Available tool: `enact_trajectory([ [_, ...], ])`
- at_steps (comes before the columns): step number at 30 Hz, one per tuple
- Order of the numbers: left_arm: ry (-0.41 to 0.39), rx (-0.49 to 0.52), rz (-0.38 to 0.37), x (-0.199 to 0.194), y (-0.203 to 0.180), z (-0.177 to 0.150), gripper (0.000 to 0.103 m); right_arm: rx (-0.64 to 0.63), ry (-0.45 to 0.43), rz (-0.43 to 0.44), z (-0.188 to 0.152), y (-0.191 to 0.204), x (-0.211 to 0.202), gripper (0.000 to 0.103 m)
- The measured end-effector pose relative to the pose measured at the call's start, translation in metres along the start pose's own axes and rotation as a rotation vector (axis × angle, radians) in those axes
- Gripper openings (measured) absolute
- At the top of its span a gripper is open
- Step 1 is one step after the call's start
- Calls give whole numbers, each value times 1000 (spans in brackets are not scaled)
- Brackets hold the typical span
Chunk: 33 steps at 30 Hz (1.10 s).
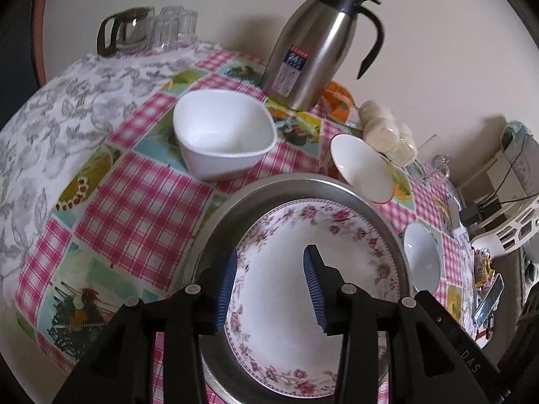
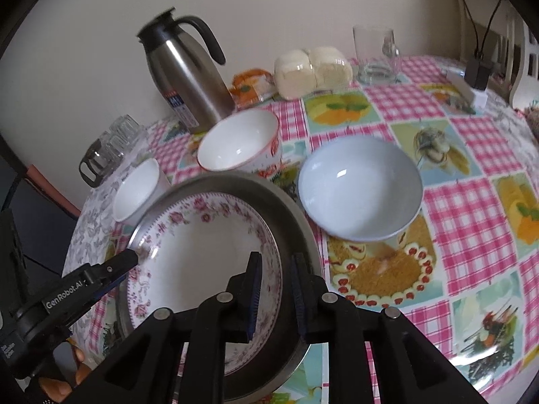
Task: Organize plates and bowls
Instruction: 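Carry the floral plate over the steel plate and lower it inside, then open both tools to release the floral plate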
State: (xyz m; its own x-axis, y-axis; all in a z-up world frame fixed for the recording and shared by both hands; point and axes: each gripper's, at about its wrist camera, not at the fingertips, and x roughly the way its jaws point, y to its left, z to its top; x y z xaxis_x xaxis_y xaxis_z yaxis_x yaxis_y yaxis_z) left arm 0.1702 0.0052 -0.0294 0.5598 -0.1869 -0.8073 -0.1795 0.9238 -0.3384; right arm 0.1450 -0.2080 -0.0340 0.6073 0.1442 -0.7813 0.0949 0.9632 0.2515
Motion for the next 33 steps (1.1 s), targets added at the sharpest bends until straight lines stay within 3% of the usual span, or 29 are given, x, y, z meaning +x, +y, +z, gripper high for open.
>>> enact_trajectory([
  [4, -10, 29, 30, -1, -6, -2, 54, -32, -31, -23, 1, 5, -8, 29],
  [6, -6, 26, 46, 0, -6, -3, 57, -46, -43, -41, 2, 7, -8, 50],
  [12, -6, 26, 120, 2, -3, -4, 67, -90, -62, -95, 2, 7, -10, 71],
  [16, -9, 40, 159, 3, -4, -4, 70, -106, -68, -117, 2, 6, -10, 79],
  [19, -17, 49, 191, 5, -5, -5, 86, -110, -73, -128, 2, 5, -10, 83],
  [26, -54, 68, 231, 2, -4, -4, 92, -97, -82, -160, 2, -2, -9, 100],
  [33, -88, 81, 265, 1, -7, -5, 96, -106, -92, -160, 2, -4, -11, 103],
])
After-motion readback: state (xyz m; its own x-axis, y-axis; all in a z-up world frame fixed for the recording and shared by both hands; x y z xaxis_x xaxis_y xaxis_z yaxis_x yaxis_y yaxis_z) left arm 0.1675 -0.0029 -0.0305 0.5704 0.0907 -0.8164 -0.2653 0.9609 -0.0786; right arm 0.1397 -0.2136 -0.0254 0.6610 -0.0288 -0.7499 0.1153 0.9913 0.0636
